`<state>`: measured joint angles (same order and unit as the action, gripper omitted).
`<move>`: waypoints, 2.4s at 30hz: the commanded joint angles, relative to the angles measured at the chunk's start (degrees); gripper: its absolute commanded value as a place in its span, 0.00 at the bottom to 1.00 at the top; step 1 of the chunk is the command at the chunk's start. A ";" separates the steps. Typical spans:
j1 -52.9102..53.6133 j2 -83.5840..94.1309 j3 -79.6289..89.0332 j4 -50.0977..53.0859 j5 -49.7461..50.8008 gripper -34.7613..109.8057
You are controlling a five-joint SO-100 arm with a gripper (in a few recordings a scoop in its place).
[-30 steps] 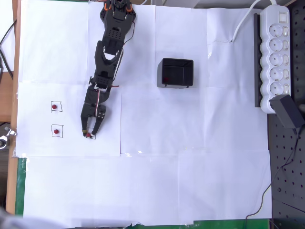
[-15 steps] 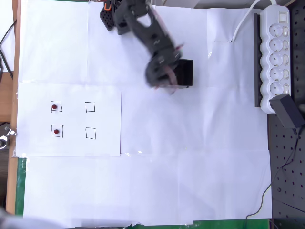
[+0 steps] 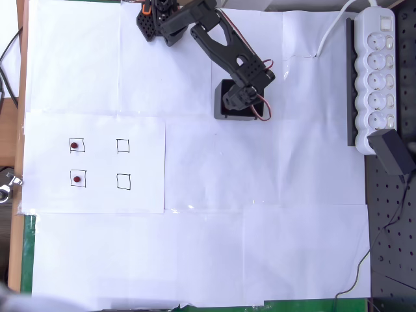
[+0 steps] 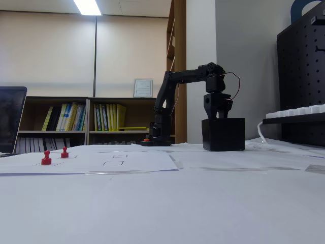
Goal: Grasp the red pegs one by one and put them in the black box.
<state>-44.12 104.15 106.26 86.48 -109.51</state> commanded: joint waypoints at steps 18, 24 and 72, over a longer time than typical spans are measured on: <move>73.83 -25.22 -72.95 -101.78 25.84 0.37; 77.17 -4.75 -62.67 -114.17 21.97 0.38; 80.24 16.35 -40.96 -116.63 19.95 0.26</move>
<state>36.21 119.88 63.54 -30.23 -89.12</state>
